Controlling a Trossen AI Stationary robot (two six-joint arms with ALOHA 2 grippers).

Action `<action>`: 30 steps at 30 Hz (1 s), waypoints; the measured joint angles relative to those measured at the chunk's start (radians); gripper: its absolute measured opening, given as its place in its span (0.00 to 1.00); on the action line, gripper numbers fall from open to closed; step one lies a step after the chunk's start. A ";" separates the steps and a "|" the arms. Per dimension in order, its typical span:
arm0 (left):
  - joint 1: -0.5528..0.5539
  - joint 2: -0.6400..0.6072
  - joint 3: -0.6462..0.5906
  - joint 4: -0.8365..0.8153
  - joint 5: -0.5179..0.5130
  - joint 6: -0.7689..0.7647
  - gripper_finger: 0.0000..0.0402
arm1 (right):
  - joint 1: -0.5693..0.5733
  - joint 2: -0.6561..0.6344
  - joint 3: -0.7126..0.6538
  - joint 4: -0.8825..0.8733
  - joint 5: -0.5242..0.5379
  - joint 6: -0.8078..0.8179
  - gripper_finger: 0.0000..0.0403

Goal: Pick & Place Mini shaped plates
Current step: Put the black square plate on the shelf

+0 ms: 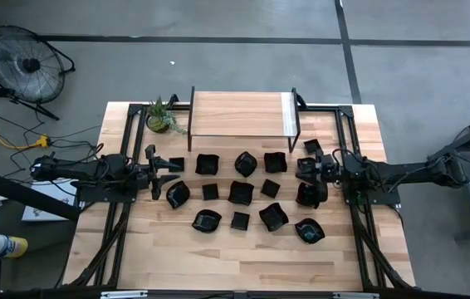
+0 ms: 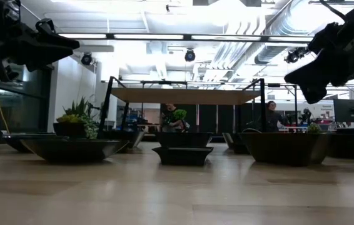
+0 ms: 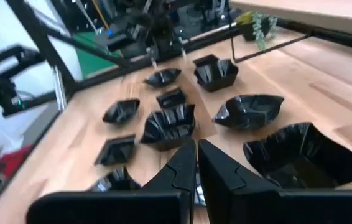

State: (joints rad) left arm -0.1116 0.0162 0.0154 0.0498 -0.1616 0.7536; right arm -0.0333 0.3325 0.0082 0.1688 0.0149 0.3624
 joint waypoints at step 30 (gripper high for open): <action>0.000 0.000 0.000 0.000 0.000 0.000 0.38 | 0.000 0.052 0.821 -0.972 0.716 0.284 0.03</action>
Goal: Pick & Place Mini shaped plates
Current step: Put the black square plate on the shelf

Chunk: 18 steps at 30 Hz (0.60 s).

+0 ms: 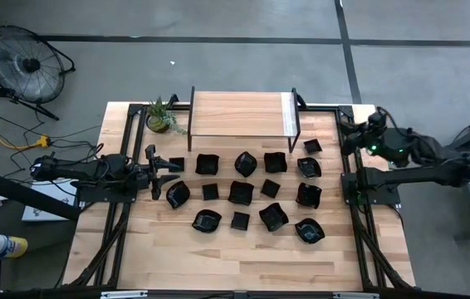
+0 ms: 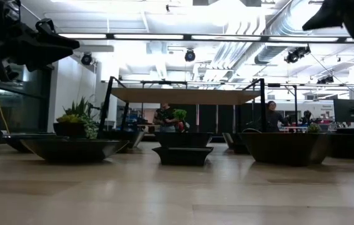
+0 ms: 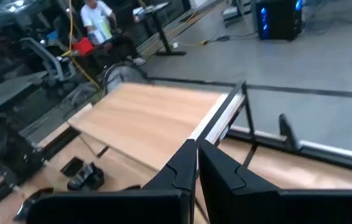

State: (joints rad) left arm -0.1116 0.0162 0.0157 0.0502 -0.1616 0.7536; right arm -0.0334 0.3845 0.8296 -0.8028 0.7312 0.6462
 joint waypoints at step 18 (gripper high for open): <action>0.000 0.000 0.000 0.000 0.000 0.000 0.38 | -0.209 0.506 0.674 -0.683 -0.103 0.136 0.03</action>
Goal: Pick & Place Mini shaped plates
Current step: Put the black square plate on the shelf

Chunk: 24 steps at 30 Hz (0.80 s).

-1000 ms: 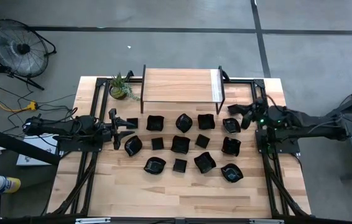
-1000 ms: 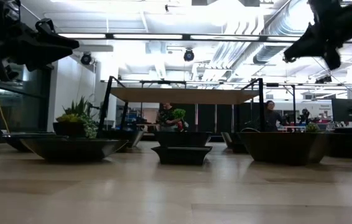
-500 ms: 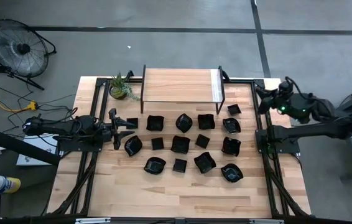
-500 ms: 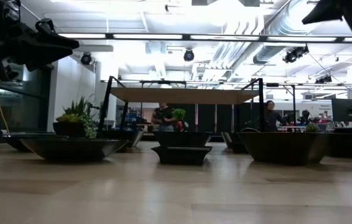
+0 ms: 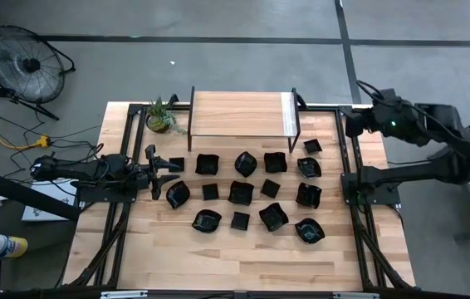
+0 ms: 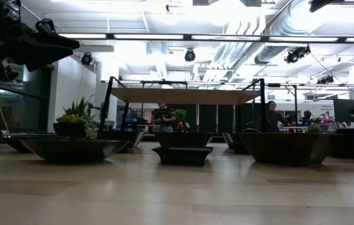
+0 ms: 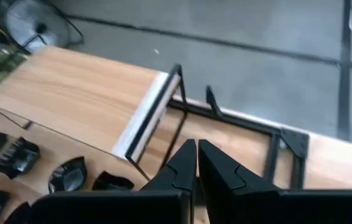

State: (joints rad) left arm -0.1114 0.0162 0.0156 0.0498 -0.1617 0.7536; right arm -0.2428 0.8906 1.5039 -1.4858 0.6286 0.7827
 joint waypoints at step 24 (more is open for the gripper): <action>0.000 -0.001 0.000 -0.007 0.000 0.000 0.38 | -0.662 0.385 -0.045 -0.055 -0.416 -0.443 0.03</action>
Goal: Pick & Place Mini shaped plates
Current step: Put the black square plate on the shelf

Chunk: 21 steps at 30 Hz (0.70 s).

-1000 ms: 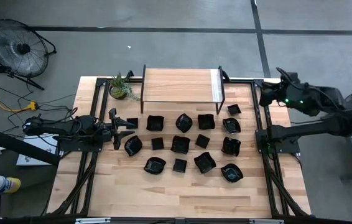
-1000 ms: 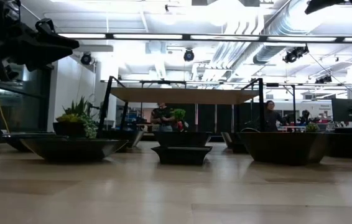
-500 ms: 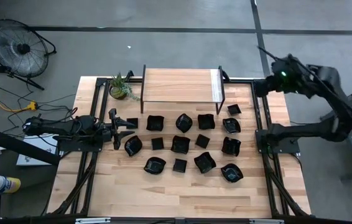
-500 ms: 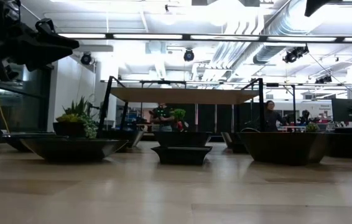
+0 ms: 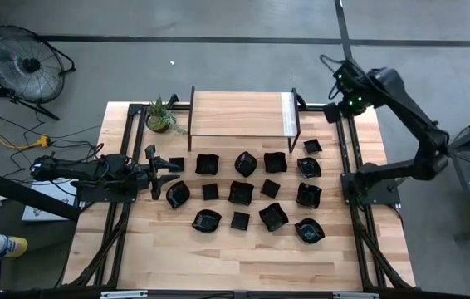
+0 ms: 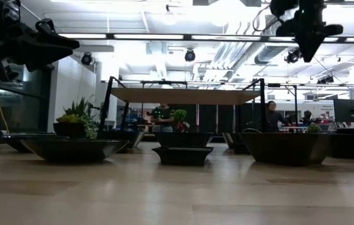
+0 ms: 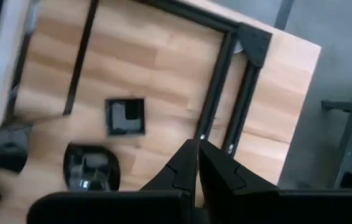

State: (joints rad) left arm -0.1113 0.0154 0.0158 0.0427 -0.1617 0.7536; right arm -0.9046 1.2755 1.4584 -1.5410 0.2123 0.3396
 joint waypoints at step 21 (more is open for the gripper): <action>0.000 0.002 0.000 -0.019 -0.003 0.000 0.38 | -0.041 -0.003 -0.572 0.512 -0.185 0.050 0.03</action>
State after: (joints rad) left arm -0.1116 0.0170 0.0157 0.0238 -0.1644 0.7536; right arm -0.9455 1.2728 0.8867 -1.0288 0.0277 0.3898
